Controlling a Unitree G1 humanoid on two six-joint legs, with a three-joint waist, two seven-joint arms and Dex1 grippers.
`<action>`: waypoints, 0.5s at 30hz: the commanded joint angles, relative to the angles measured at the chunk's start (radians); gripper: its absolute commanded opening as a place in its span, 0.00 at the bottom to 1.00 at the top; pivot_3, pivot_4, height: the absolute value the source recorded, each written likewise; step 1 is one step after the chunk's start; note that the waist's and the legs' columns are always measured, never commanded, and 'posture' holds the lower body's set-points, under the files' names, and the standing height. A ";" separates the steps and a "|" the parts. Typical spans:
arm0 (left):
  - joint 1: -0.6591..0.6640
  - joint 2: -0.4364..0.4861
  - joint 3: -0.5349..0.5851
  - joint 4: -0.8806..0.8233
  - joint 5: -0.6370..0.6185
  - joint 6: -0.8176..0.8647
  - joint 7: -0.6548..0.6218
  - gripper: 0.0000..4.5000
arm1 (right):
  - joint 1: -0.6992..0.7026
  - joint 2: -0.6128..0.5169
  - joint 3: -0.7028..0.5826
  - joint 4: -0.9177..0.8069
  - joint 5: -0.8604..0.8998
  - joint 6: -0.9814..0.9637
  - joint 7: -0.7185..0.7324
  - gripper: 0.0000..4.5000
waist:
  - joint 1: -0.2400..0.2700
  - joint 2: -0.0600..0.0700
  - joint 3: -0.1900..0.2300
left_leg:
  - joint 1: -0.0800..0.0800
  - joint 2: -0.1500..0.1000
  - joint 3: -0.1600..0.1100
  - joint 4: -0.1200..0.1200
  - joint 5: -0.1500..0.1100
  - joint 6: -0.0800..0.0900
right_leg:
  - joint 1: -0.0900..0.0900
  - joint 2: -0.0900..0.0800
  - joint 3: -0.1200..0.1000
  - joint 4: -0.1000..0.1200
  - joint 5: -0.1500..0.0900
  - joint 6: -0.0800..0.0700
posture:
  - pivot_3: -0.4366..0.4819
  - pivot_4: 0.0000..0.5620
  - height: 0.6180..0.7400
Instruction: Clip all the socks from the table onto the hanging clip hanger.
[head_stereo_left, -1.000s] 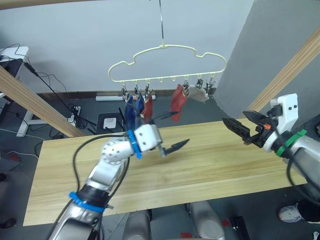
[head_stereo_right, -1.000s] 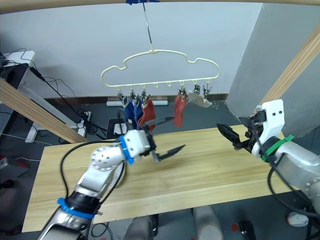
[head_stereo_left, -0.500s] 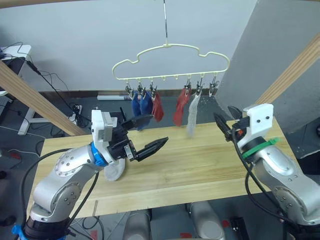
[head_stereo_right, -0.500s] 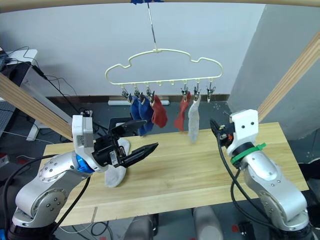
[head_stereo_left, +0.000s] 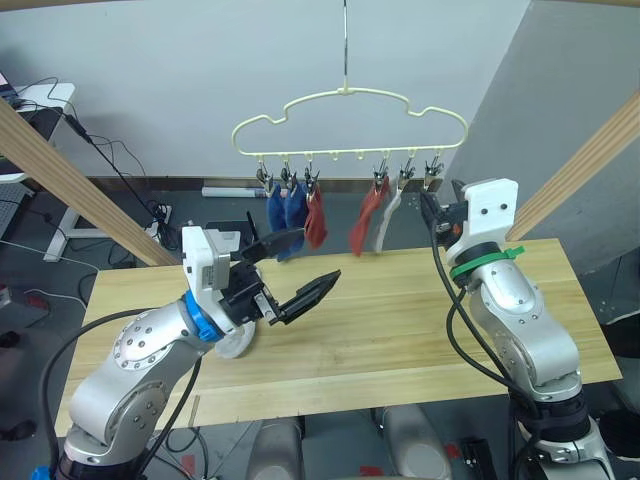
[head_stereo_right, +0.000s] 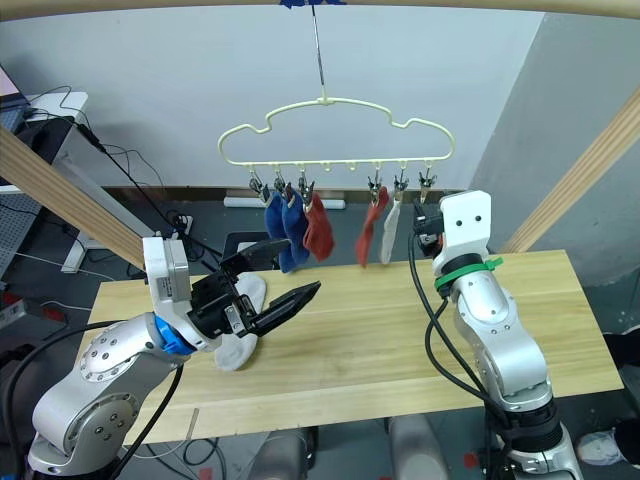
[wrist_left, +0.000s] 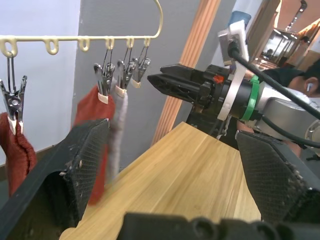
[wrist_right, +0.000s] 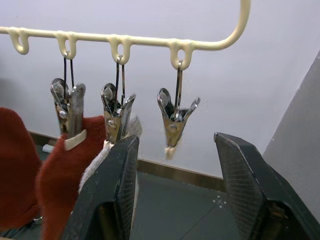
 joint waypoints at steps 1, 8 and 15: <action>0.013 -0.008 0.029 -0.091 -0.073 0.006 0.006 1.00 | -0.021 0.030 -0.003 -0.024 -0.035 -0.040 0.014 0.56 | 0.002 0.000 0.000 | 0.000 0.000 0.000 0.000 0.000 0.000 | 0.000 0.000 0.000 0.000 0.000 0.000 | 0.39 0.49 1.00; 0.034 0.011 0.055 -0.089 -0.106 -0.002 -0.042 1.00 | -0.037 0.079 -0.015 -0.001 -0.078 -0.043 0.027 0.56 | 0.010 0.000 -0.001 | 0.001 0.000 0.000 0.001 0.000 0.000 | 0.000 0.000 0.000 0.001 0.001 -0.001 | 0.39 0.47 1.00; 0.052 0.005 0.052 -0.084 -0.069 -0.019 -0.065 1.00 | -0.038 0.107 -0.021 0.008 -0.111 -0.049 0.036 0.56 | 0.011 0.000 -0.001 | 0.001 0.000 0.000 0.001 0.000 0.000 | 0.000 0.000 0.000 0.001 0.001 -0.002 | 0.40 0.46 1.00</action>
